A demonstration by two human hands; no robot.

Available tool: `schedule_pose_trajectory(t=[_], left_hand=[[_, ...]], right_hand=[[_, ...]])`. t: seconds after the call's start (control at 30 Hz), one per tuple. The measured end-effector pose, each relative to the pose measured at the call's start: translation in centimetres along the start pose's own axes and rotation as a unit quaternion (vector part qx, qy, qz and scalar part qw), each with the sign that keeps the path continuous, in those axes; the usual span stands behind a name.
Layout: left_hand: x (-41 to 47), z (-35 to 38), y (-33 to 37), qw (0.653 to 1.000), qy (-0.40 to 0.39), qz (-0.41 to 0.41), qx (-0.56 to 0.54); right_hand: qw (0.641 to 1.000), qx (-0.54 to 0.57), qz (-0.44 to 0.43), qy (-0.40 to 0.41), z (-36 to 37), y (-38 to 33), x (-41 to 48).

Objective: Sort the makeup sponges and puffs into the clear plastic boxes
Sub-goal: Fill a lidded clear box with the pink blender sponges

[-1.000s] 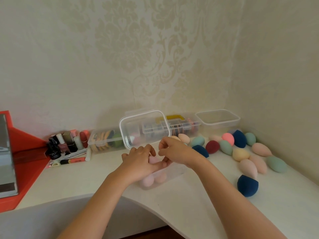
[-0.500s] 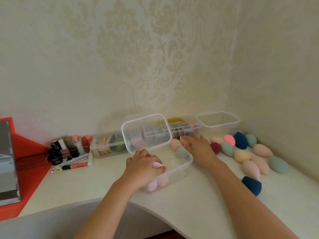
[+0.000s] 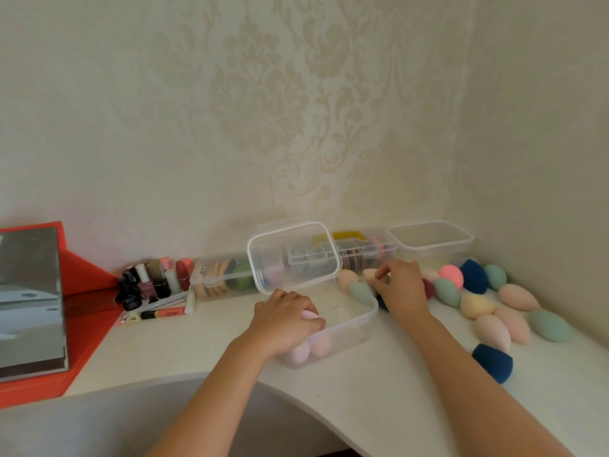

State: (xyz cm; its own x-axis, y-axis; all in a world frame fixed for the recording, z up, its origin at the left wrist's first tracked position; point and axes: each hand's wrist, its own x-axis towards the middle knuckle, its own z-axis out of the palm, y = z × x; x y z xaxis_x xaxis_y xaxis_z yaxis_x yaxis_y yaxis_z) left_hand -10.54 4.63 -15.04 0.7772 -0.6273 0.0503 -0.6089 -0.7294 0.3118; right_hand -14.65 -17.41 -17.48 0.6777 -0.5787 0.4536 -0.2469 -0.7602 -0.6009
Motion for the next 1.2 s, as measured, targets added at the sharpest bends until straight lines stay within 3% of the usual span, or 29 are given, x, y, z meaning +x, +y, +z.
schedule_pose_trajectory(t=[0.13,0.23,0.47,0.6,0.9,1.2], left_hand=[[0.0,0.0,0.2,1.000,-0.002,-0.013,0.004],[0.0,0.2,0.3,1.000,0.004,-0.020,0.005],[0.0,0.5,0.6,0.999,0.021,-0.037,-0.006],[-0.1,0.5,0.8,0.999,0.015,-0.040,-0.013],[-0.7,0.1,0.9,0.998,0.024,-0.023,-0.044],[-0.4,-0.1,0.7,1.000,-0.006,-0.012,-0.007]], right_hand=[[0.997,0.047,0.043,0.052,-0.8,-0.7,-0.2],[0.988,0.142,0.008,0.062,-1.7,-2.0,0.2],[0.958,0.193,-0.121,-0.176,-2.7,-5.3,-0.9],[0.953,0.085,-0.144,-0.253,-2.1,-5.5,-2.0],[0.952,-0.068,-0.125,-0.272,-0.5,-7.7,-2.4],[0.942,-0.079,-0.148,-0.291,-0.9,-7.9,-2.4]])
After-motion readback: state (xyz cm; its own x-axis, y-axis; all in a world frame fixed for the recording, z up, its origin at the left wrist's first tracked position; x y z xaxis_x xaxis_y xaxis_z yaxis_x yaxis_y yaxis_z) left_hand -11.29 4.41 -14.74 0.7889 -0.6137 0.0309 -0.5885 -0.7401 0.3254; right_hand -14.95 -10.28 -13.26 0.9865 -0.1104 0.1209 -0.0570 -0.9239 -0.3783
